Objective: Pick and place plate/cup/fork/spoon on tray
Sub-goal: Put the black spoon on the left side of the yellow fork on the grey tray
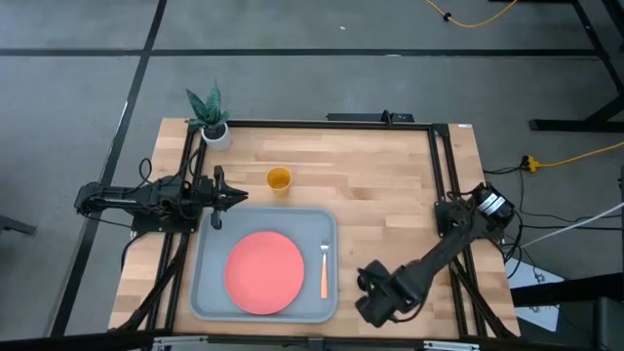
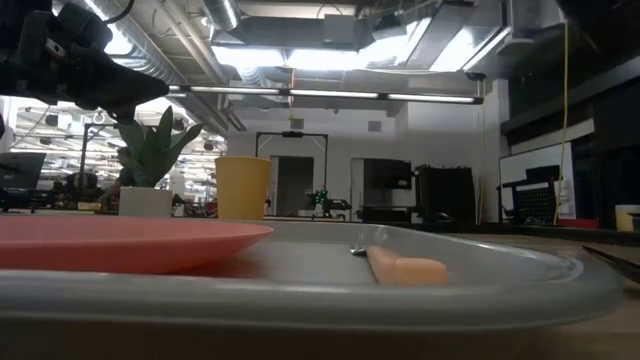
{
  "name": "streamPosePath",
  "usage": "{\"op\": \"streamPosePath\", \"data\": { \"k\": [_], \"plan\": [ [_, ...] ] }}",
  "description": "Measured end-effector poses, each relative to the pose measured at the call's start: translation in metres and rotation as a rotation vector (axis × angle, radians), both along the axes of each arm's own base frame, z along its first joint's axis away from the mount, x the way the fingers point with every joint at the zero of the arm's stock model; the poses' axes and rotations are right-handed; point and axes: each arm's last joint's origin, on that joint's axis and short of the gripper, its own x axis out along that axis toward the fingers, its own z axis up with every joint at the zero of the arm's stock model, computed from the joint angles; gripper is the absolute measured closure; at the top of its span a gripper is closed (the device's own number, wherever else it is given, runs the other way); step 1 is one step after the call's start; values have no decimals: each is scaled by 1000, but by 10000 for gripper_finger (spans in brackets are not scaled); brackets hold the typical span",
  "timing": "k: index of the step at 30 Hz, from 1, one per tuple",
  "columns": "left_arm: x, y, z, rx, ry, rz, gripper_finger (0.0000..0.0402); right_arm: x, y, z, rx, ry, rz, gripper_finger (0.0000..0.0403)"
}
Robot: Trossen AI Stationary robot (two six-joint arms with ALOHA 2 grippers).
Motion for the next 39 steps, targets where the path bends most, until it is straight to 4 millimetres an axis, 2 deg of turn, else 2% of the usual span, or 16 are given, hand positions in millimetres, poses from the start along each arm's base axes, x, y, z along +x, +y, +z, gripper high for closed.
{"op": "streamPosePath", "data": {
  "k": [9, 34, 36, 39],
  "plan": [
    [0, 0, 0, 0, 0, 0, 360, -3, 13, -28, -56, 51, 96, 312],
    [0, 0, 0, 0, 0, 0, 360, 10, 15, -63, -83, 90, 98, 313],
    [0, 0, 0, 0, 0, 0, 360, 11, 13, -64, -77, 98, 70, 323],
    [0, 0, 0, 0, 0, 0, 360, 14, 11, -64, -63, 106, 22, 362]
  ]
}}
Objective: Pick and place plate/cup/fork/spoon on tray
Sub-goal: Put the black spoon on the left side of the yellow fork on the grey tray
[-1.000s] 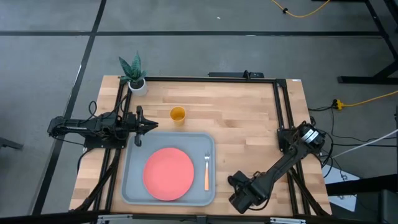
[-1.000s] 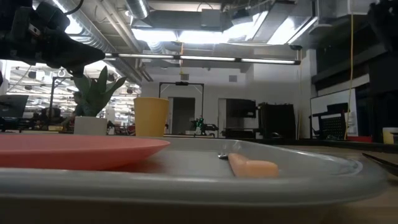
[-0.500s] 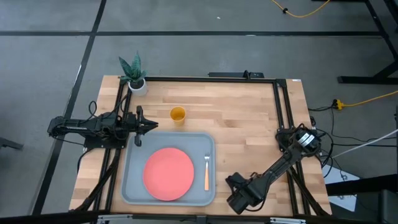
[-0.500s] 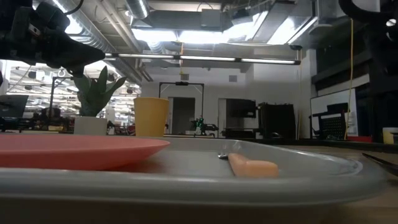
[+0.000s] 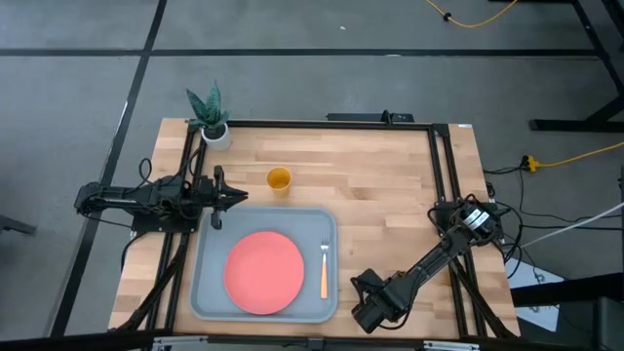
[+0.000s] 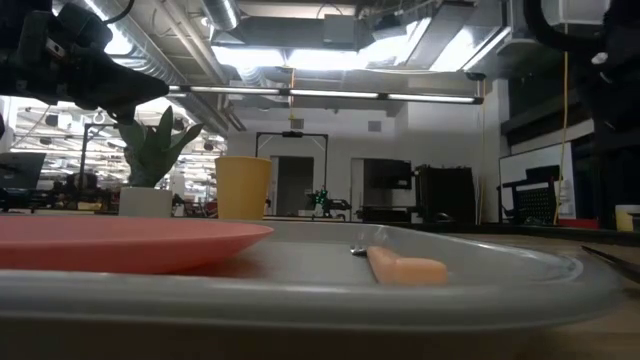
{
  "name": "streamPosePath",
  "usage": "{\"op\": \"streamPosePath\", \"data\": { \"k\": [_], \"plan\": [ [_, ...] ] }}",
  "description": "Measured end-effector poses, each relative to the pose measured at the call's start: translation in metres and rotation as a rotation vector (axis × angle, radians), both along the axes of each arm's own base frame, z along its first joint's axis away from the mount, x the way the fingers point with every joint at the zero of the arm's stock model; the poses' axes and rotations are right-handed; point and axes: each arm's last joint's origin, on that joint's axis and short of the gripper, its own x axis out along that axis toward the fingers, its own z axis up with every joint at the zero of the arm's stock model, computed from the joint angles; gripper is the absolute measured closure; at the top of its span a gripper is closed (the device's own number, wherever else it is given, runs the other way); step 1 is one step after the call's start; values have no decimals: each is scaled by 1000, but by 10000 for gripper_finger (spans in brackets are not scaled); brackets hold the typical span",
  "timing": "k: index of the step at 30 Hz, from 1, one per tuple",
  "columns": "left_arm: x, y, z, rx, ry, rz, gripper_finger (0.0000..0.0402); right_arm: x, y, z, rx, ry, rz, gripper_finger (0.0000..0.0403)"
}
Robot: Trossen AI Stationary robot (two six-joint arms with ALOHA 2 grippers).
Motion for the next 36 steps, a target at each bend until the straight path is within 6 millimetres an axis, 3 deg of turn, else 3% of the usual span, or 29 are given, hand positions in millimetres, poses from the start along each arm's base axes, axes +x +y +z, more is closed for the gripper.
{"op": "streamPosePath", "data": {
  "k": [2, 7, 11, 16, 22, 27, 36],
  "plan": [
    [0, 0, 0, 0, 0, 0, 360, 2, -2, 0, 1, 1, -31, 388],
    [0, 0, 0, 0, 0, 0, 360, 5, -2, 2, 11, 10, -158, 396],
    [0, 0, 0, 0, 0, 0, 360, 13, 4, 17, -6, 9, -253, 397],
    [0, 0, 0, 0, 0, 0, 360, 33, 12, 70, -69, -204, -375, 401],
    [0, 0, 0, 0, 0, 0, 360, 61, 8, 107, -81, -490, -482, 401],
    [0, 0, 0, 0, 0, 0, 360, 96, -12, 94, -49, -546, -492, 402],
    [0, 0, 0, 0, 0, 0, 360, 137, -51, 48, 12, -405, -560, 402]
  ]
}}
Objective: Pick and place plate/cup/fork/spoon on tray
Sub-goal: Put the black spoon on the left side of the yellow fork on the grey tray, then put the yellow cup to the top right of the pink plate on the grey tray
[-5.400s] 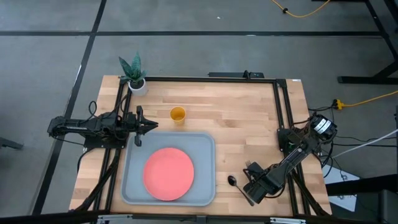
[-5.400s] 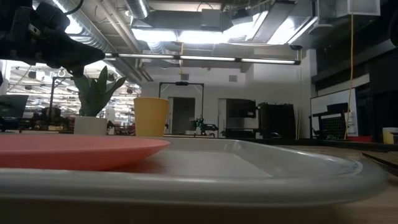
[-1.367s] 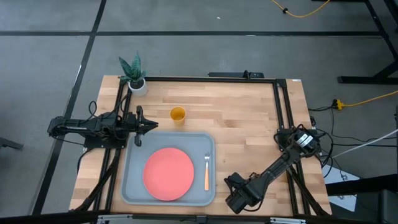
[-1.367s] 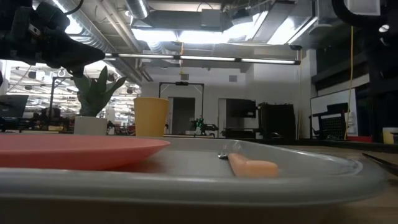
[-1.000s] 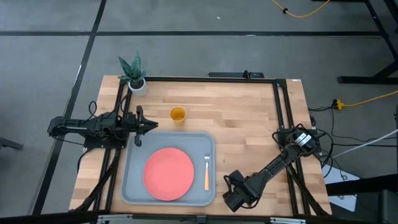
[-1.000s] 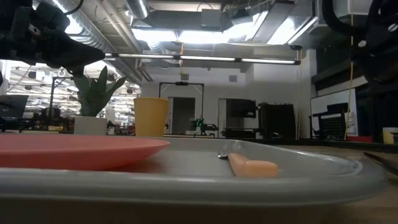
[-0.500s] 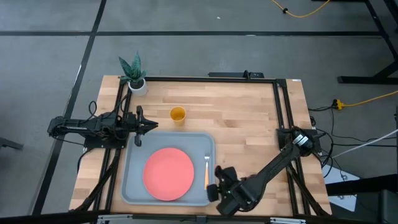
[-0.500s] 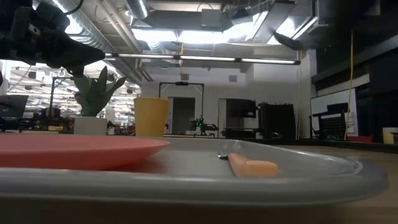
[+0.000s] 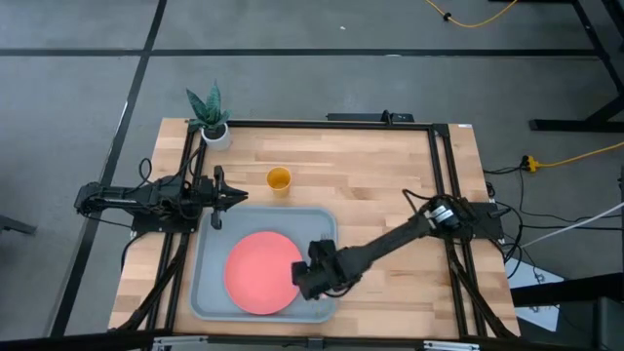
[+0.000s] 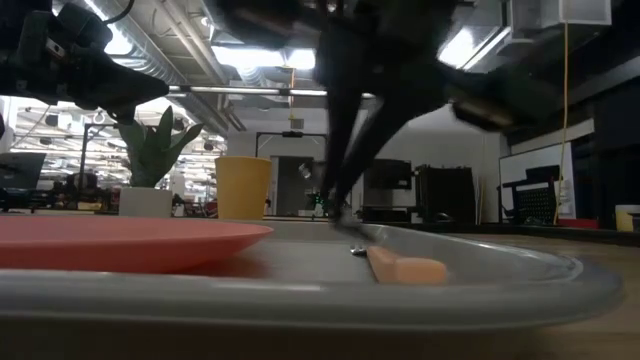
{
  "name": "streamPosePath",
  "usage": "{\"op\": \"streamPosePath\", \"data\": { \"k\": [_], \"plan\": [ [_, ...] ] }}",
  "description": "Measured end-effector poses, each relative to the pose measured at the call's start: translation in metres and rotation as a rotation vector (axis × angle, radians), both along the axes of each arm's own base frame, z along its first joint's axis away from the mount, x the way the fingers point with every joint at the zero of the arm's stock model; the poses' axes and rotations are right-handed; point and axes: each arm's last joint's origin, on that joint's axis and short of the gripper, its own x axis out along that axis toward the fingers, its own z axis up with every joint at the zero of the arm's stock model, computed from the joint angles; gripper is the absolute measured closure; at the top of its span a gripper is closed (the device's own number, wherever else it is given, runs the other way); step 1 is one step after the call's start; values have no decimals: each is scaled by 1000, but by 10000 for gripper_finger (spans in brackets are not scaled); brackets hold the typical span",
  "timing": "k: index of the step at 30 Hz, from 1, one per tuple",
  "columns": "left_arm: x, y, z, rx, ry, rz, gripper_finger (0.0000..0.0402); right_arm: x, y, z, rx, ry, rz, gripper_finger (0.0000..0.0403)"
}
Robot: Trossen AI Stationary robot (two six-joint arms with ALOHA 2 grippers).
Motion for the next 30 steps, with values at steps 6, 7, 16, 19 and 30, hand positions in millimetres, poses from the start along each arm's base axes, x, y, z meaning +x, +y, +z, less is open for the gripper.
{"op": "streamPosePath", "data": {
  "k": [6, 7, 16, 19, 30],
  "plan": [
    [0, 0, 0, 0, 0, 0, 360, 9, -8, -15, 46, 30, -12, 401],
    [0, 0, 0, 0, 0, 0, 360, 10, -10, -17, 43, 32, -16, 398],
    [0, 0, 0, 0, 0, 0, 360, 14, -12, -20, 38, 19, -18, 365],
    [0, 0, 0, 0, 0, 0, 360, 14, -12, -20, 29, 20, 4, 363],
    [0, 0, 0, 0, 0, 0, 360, 13, -13, -20, 4, 35, 56, 360]
  ]
}}
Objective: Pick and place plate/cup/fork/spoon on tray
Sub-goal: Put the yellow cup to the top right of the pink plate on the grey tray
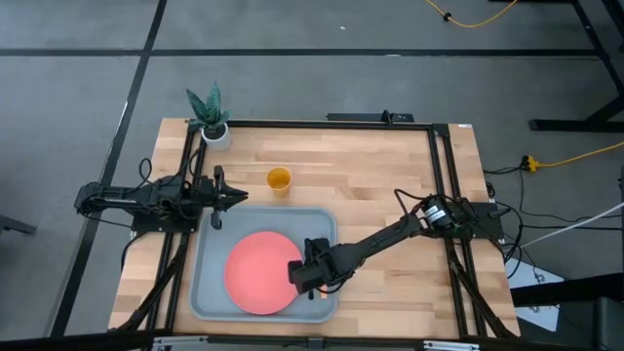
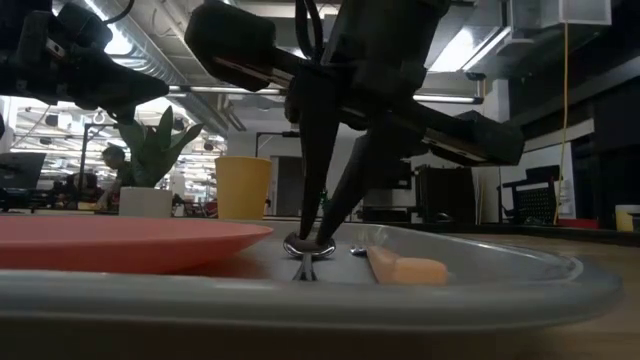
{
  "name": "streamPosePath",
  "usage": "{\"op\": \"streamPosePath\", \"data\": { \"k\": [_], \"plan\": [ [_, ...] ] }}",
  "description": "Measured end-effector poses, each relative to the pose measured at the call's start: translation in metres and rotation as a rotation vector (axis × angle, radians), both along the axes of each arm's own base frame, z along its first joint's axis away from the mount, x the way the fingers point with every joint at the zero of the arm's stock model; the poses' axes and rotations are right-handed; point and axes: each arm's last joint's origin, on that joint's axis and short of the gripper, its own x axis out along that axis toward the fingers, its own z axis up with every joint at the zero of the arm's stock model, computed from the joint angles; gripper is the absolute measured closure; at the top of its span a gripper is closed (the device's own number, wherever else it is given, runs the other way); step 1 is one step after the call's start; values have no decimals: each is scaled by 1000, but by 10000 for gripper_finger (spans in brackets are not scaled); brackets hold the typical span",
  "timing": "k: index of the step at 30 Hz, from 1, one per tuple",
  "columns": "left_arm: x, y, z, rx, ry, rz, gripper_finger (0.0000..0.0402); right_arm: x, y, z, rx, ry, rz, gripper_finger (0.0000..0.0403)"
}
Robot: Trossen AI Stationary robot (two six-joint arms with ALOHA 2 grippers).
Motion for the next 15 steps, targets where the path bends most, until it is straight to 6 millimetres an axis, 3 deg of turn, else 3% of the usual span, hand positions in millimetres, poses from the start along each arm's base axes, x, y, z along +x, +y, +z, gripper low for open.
{"op": "streamPosePath", "data": {
  "k": [7, 15],
  "plan": [
    [0, 0, 0, 0, 0, 0, 360, 8, -15, 17, -109, -34, 122, 360],
    [0, 0, 0, 0, 0, 0, 360, 35, -46, 60, -528, -108, 467, 360]
  ]
}}
